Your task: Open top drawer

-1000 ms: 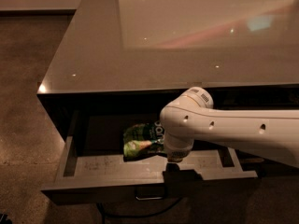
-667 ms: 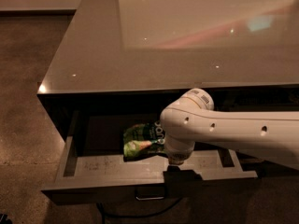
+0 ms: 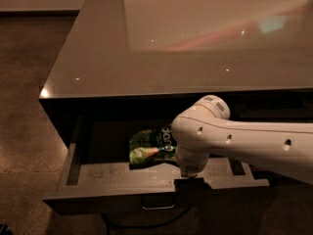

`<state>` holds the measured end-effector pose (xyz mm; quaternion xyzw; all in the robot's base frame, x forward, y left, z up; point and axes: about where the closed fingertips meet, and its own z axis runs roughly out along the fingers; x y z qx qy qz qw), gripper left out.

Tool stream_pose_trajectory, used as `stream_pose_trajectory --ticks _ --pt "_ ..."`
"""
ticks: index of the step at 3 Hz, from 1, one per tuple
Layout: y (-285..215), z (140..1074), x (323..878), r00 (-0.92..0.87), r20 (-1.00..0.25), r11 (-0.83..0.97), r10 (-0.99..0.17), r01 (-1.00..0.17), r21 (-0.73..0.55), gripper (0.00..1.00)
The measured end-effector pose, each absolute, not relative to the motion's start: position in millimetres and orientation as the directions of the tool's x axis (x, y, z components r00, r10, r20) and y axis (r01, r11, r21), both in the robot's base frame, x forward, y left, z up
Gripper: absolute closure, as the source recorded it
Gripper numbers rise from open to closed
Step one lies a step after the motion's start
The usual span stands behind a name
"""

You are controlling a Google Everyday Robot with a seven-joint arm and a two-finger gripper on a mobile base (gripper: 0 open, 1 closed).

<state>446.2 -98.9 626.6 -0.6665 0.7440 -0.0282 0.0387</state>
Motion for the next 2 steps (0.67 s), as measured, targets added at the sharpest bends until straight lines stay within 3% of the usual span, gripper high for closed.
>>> stream_pose_trajectory --ticks 2 --pt "-108.7 624.0 426.1 -0.118 0.001 0.117 -0.993 -0.991 -0.057 1.0"
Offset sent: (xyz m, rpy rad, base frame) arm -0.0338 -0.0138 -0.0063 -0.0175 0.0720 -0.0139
